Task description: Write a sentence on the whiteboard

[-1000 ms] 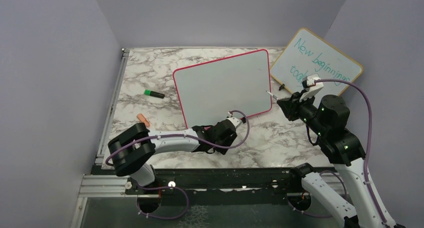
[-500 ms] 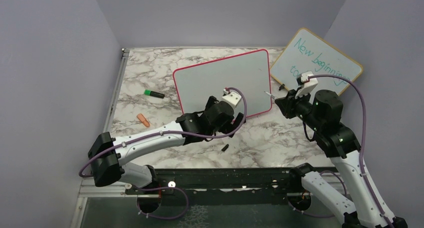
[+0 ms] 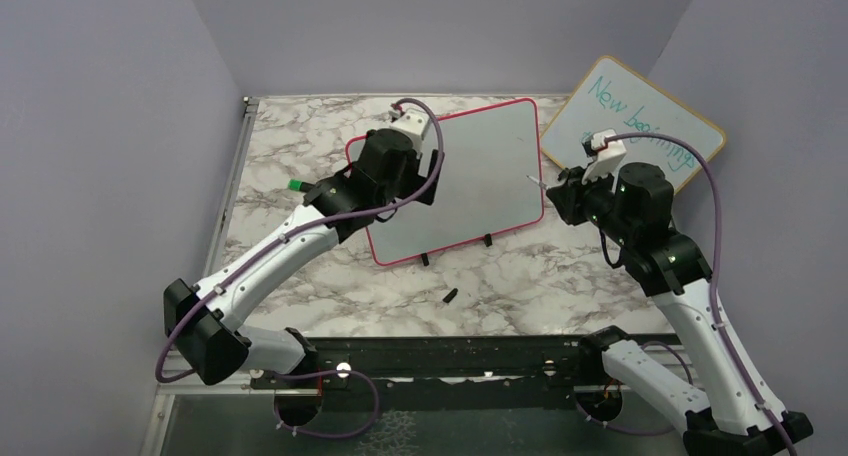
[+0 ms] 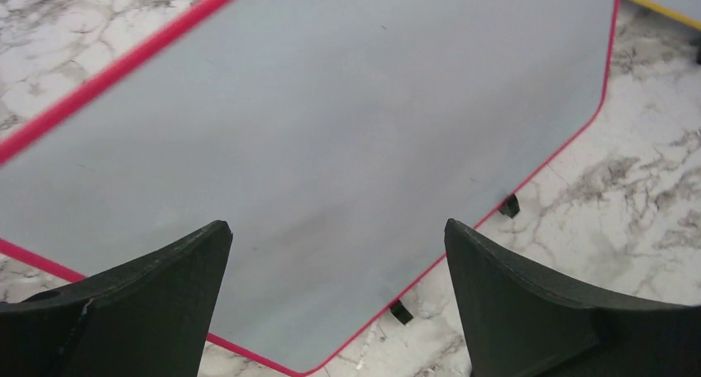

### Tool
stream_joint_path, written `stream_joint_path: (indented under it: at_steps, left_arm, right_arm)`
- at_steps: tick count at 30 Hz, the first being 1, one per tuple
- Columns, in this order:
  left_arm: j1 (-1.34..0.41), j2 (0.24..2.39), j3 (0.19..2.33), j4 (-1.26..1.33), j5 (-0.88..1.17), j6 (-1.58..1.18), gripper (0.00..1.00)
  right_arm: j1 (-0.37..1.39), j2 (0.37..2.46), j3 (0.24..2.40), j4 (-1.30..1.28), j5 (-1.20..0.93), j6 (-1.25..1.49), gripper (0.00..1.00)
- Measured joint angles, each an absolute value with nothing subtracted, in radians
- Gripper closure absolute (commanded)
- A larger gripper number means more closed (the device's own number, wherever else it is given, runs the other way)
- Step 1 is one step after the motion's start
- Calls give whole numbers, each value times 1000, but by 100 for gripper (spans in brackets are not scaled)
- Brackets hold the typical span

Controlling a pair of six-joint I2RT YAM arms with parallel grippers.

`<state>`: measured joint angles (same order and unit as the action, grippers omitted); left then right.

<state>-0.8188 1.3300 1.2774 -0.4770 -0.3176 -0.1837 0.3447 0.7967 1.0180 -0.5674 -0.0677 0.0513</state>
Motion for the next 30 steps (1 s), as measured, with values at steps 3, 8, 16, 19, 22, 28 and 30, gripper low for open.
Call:
stream_joint_path:
  at_steps: [3,8,16,19,22,28,30]
  left_arm:
    - [-718,1321,1301,-470,-256,-168,1]
    - [-604,1294,1314,-437,-150,-156,1]
    - [-402,1223,1314,-378,13,-160,17]
    - [-337,1210,1314,-356,66,-167,34]
    - [-261,1203,1293,-306,134,-180,35]
    - [-125,1213,1196,-210,315,-218,35]
    - [-93,1222,1163,-180,379,-229,36]
  right_arm:
    - [345,830,1033,-565,-66,51,99]
    - [345,883,1056,-564,-67,50,99]
    - [345,905,1060,-551,-95,53,99]
    - [345,907,1060,-523,-128,57,99]
    - [345,925,1062,-496,-160,65,99]
    - [345,970,1064,-459,-231,92,99]
    - [345,971,1064,-450,-249,99,99]
